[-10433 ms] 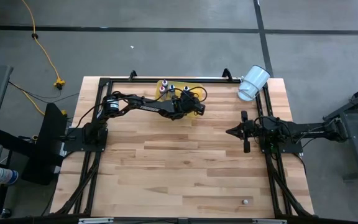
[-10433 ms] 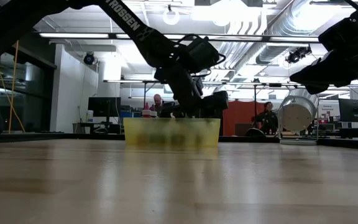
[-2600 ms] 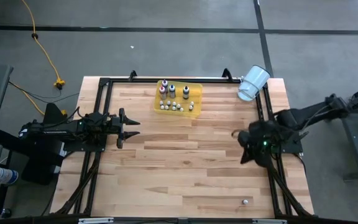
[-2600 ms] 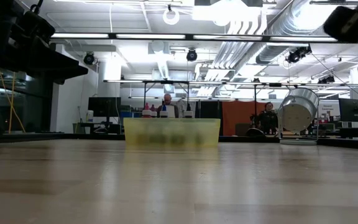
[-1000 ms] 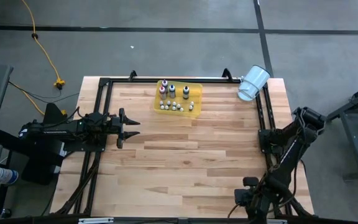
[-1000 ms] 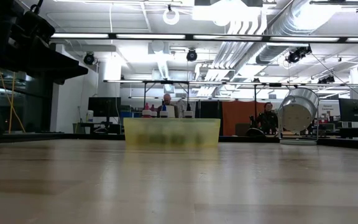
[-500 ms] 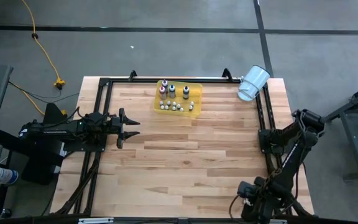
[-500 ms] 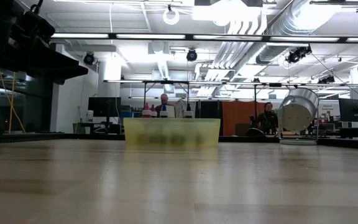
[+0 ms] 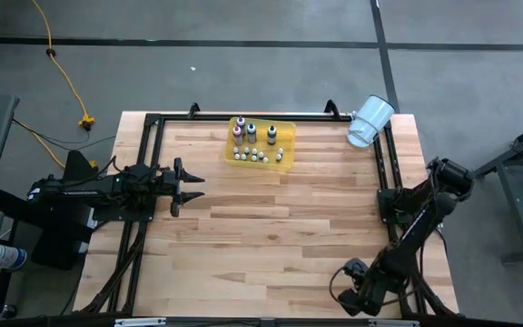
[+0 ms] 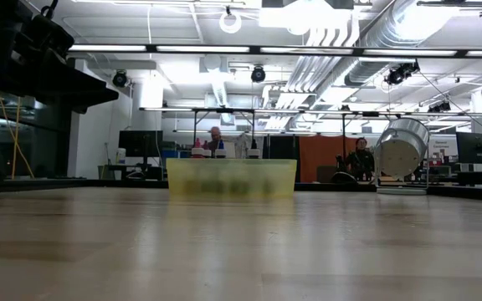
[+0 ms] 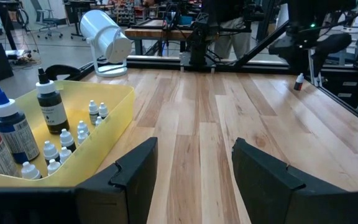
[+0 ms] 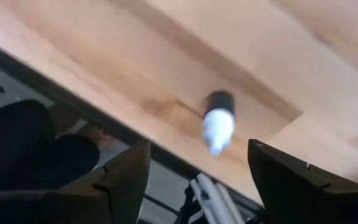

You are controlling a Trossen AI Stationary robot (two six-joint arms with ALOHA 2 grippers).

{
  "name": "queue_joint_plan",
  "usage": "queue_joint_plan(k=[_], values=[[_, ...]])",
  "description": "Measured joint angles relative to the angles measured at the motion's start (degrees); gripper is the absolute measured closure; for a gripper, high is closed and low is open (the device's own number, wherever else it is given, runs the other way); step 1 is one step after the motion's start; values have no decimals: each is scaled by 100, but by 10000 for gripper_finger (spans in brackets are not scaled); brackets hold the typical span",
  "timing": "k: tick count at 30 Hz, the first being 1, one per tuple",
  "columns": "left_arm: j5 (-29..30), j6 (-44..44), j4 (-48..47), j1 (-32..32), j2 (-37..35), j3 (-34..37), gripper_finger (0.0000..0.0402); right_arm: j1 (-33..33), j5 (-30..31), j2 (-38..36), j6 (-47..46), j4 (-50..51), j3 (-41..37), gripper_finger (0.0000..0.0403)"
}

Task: Pick & Place food coloring
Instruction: Put the small red food coloring into the yellow container

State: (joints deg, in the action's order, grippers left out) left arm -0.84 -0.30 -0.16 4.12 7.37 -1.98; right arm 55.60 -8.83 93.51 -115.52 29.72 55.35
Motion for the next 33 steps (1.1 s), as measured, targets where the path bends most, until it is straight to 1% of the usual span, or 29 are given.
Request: queue_joint_plan(k=[6,14,18,22,26,33], values=[[0,0,0,0,-1,0,204,-118,-12,0,0,480,-1,144],[0,0,0,-2,-1,0,204,-163,-60,1,-2,409,-1,144],[0,0,0,-2,1,0,204,-163,-249,123,-39,382,1,144],[0,-2,0,0,-1,0,204,-175,-266,211,-44,213,4,148],[0,0,1,0,1,0,204,-178,-229,254,-44,169,5,171],[0,-1,0,0,1,0,204,-178,-268,293,-43,143,7,239]])
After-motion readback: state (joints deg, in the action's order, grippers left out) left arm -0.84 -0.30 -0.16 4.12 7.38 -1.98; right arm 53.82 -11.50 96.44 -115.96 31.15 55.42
